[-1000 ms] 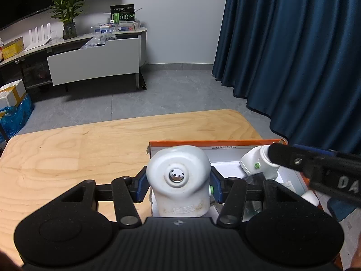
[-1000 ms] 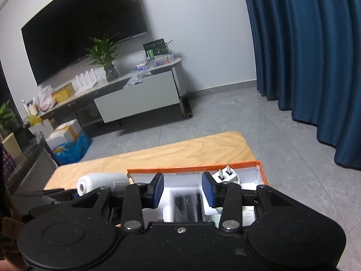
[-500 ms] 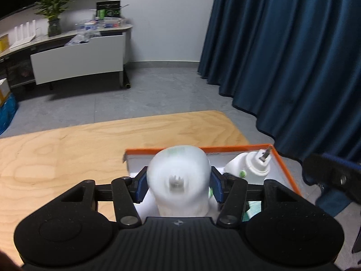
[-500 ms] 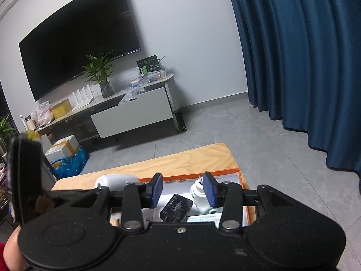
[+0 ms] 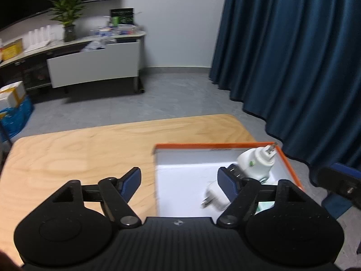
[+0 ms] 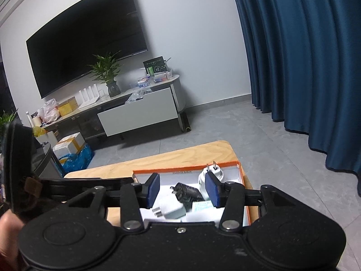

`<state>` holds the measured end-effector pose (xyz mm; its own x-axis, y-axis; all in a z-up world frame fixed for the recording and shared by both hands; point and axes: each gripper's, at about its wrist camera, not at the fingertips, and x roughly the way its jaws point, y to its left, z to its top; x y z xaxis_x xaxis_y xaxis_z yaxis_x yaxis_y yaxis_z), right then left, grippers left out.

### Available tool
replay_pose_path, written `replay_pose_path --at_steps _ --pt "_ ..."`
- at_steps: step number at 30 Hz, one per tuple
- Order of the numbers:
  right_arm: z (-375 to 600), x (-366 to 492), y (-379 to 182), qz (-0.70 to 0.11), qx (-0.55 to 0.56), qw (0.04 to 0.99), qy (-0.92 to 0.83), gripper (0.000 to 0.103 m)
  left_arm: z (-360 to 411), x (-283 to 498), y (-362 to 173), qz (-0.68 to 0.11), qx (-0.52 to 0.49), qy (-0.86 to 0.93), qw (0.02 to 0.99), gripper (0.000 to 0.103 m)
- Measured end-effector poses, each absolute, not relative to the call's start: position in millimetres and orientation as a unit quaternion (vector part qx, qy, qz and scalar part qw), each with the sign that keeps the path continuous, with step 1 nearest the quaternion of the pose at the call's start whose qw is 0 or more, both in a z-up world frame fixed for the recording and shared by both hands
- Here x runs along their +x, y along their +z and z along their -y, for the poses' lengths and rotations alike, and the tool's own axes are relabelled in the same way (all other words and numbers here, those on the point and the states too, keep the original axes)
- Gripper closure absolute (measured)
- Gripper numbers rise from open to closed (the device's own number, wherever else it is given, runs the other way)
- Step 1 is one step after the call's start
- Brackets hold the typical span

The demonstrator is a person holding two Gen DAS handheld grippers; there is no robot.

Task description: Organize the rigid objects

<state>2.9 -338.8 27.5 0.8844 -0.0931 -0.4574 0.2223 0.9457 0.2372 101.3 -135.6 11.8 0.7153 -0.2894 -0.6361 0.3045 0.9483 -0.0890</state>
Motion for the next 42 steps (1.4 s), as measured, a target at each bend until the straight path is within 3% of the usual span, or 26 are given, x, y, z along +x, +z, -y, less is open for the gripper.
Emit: replay_pose_path --at_steps 21,30,38,42 --pt "312 -21 23 -0.241 0.142 0.959 -0.054 0.038 -17 91 -9 -0.354 -0.064 0.087 0.929 0.016" --pt "314 -20 20 -0.245 0.141 0.958 -0.057 0.037 24 33 -57 -0.374 -0.002 0.058 0.926 0.016" --pt "320 -31 24 -0.232 0.150 0.958 -0.072 0.035 83 53 -42 -0.348 -0.007 -0.082 0.934 0.020" --pt "325 -38 28 -0.226 0.148 0.960 -0.077 0.035 118 41 -41 -0.336 0.042 -0.125 0.932 0.021"
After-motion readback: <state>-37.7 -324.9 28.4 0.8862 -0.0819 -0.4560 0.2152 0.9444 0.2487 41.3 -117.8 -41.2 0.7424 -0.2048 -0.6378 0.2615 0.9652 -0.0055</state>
